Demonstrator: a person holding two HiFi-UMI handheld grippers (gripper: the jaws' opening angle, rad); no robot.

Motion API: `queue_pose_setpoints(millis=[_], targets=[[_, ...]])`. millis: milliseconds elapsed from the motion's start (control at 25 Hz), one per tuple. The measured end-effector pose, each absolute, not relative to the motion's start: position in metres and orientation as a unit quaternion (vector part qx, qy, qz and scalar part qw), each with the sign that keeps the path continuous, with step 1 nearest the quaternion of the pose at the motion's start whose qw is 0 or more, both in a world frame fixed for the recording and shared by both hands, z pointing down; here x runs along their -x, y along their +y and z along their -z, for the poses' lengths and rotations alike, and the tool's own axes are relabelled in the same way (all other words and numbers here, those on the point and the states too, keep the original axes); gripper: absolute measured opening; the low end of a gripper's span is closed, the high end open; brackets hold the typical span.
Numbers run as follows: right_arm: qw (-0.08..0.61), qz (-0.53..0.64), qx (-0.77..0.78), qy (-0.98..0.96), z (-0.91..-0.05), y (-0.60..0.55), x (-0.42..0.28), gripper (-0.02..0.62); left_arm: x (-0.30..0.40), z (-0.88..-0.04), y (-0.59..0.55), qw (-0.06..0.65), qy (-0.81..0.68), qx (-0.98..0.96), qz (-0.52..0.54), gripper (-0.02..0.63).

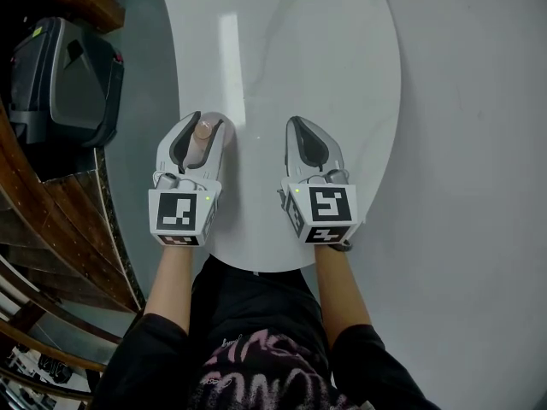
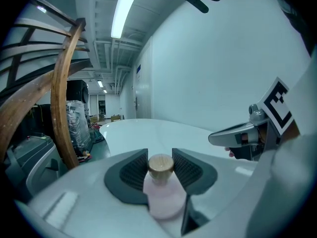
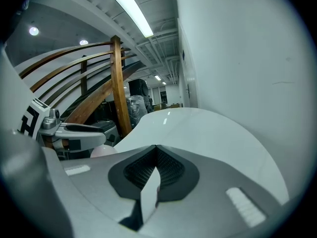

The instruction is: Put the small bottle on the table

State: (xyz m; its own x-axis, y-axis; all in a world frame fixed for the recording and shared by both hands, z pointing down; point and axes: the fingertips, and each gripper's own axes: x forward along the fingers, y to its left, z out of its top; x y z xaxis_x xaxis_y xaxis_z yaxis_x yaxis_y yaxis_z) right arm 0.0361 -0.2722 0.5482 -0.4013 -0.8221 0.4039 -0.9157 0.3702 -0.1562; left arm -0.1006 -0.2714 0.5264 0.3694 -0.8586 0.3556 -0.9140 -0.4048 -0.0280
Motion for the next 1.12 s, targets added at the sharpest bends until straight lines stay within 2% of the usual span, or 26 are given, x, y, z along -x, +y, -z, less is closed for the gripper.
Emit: queue_pose_setpoints(millis=[840,1120], targets=[[0.114,-0.156,-0.546,-0.815,-0.493,-0.258,-0.038,0.021,0.118,-0.474,-0.26,0.067,-0.568,-0.809,-0.139,0.144],[0.108,-0.146,-0.545,-0.818,-0.482,-0.25,-0.04,0.021,0.118,-0.464,-0.252,0.056,-0.576,-0.804,-0.141,0.118]])
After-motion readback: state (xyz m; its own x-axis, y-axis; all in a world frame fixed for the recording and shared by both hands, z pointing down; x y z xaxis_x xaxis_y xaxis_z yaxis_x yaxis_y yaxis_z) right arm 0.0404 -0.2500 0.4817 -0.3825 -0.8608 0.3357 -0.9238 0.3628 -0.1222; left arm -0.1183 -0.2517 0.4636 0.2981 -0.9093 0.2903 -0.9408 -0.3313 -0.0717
